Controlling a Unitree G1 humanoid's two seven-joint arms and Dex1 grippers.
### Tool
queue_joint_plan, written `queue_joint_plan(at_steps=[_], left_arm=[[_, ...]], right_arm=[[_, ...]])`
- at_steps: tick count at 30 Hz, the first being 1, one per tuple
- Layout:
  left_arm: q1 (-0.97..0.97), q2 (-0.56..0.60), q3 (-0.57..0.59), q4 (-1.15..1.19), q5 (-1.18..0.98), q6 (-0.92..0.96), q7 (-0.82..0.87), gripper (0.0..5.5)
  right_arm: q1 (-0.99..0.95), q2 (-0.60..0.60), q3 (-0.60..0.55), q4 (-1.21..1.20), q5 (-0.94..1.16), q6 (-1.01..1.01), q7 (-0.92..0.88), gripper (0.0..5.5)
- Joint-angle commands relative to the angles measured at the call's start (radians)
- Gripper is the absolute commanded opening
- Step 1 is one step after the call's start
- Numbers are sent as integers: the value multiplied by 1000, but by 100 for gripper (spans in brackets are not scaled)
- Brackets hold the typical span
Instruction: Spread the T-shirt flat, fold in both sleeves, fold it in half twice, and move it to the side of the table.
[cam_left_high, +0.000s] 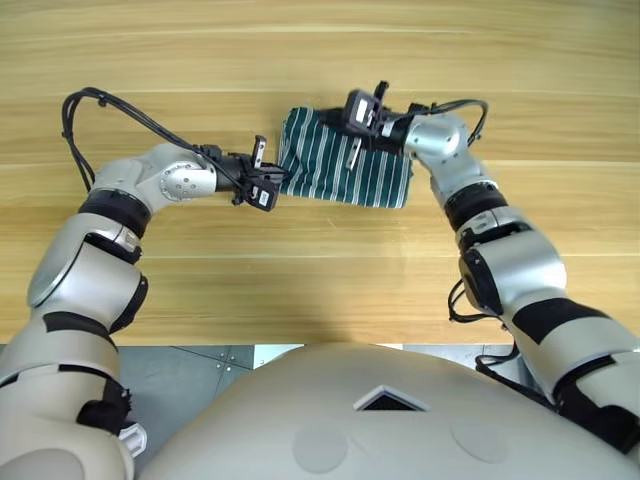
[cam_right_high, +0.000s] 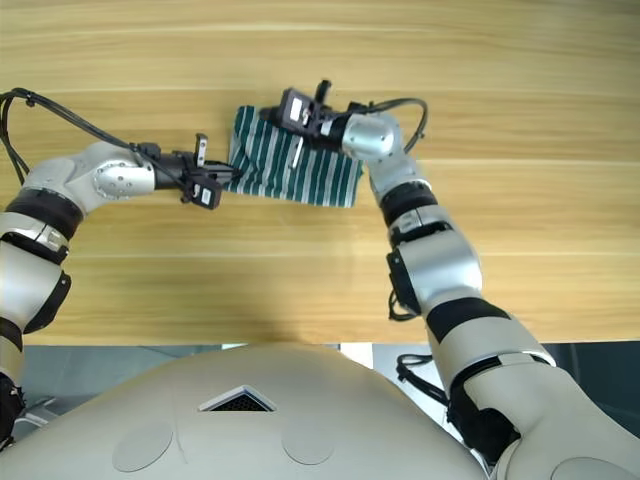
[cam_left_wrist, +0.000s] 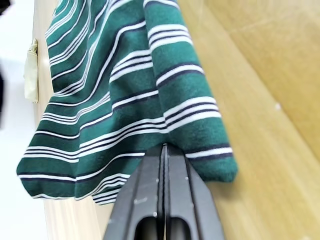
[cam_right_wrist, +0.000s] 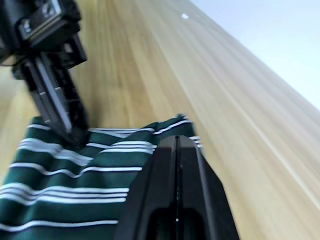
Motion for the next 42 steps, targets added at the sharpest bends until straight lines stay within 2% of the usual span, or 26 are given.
queue_joint_plan(at_steps=[1, 6, 11, 13, 19, 27, 35, 42], left_arm=[[56, -19, -45, 17, 66, 20, -53, 0], [58, -22, -47, 14, 69, 24, -49, 0], [60, -24, -51, 6, 73, 27, -49, 0], [61, -24, -52, 5, 75, 29, -48, 0], [62, -21, -58, 1, 89, 37, -42, 0], [89, 52, -51, 36, 94, 36, -41, 0], [167, 77, 22, -25, -102, -27, -159, 0], [177, 68, 122, -93, -296, -27, -284, 0]], right_arm=[[13, -11, 40, -3, -28, -5, 39, 3], [-34, -16, 74, 74, -103, 58, -102, 3], [-82, -9, 132, 176, -219, 192, -359, 3], [-82, -6, 152, 199, -250, 221, -410, 3], [-71, 0, 167, 221, -262, 232, -423, 3], [-47, -23, 147, 239, -242, 265, -424, 3], [-60, -54, 67, 241, -179, 295, -394, 3], [-5, -98, 60, 234, -175, 279, -344, 3]])
